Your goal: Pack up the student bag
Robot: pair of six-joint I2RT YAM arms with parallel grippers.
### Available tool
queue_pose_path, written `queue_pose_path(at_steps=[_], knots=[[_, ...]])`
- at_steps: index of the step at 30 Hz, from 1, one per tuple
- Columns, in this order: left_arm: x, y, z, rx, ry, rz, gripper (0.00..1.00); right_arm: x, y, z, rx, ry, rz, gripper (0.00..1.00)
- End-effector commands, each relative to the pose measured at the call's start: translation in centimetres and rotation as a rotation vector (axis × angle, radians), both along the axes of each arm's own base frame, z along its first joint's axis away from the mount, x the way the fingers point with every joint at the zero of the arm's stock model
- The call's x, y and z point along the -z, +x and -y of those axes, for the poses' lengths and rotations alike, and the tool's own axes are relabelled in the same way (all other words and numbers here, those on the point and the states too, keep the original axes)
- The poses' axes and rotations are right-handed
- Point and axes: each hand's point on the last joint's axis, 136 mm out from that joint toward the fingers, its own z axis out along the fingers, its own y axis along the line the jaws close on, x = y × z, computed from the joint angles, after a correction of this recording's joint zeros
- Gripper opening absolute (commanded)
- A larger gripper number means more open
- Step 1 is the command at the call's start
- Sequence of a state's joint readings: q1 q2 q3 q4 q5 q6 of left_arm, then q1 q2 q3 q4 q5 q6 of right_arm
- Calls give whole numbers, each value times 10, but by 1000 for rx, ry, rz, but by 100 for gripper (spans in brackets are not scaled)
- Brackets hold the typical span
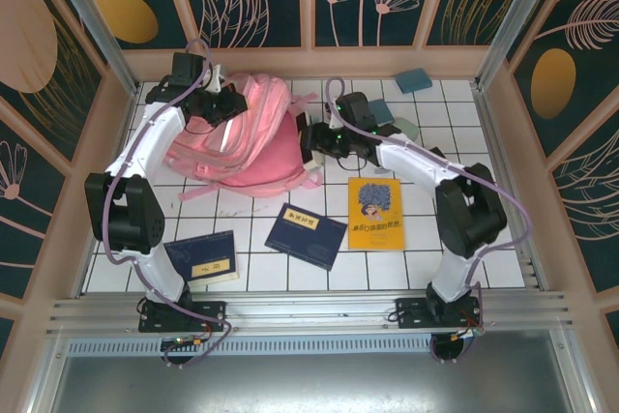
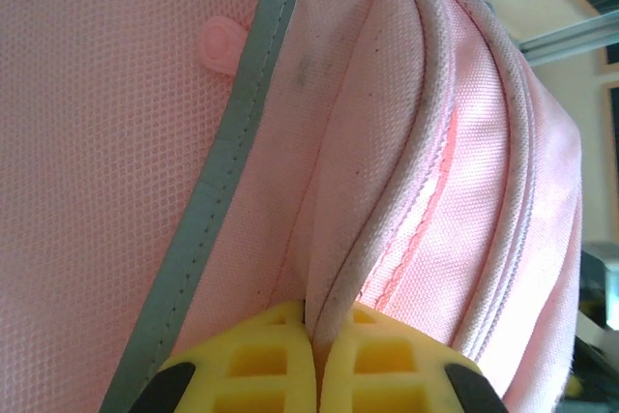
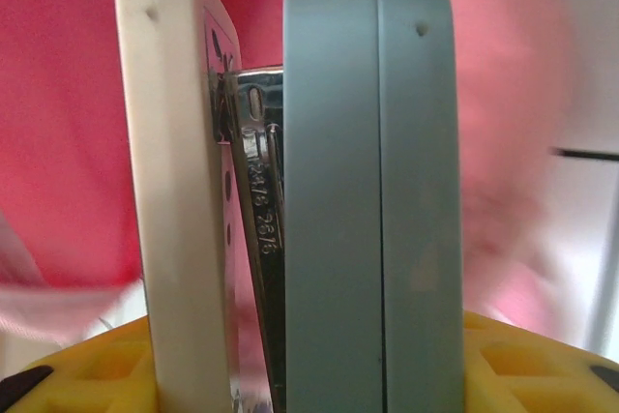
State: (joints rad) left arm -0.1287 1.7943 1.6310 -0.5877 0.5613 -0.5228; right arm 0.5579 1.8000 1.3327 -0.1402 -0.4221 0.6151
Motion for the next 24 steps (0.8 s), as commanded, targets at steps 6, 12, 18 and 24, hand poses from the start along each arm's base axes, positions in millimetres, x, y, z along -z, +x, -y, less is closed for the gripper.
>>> queue_pose_path(at_steps=[6, 12, 18, 24], knots=[[-83, -1, 31, 122, -292, 126, 0, -15, 43, -71, 15, 275, -44, 29], [-104, -9, 36, 145, -358, 164, 0, -3, 63, -117, -1, 366, -83, 35], [-95, -11, 35, 148, -340, 153, 0, 7, 61, -167, -76, 302, -76, 96], [-96, -7, 29, 129, -328, 161, 0, 4, 59, -148, -49, 315, -61, 99]])
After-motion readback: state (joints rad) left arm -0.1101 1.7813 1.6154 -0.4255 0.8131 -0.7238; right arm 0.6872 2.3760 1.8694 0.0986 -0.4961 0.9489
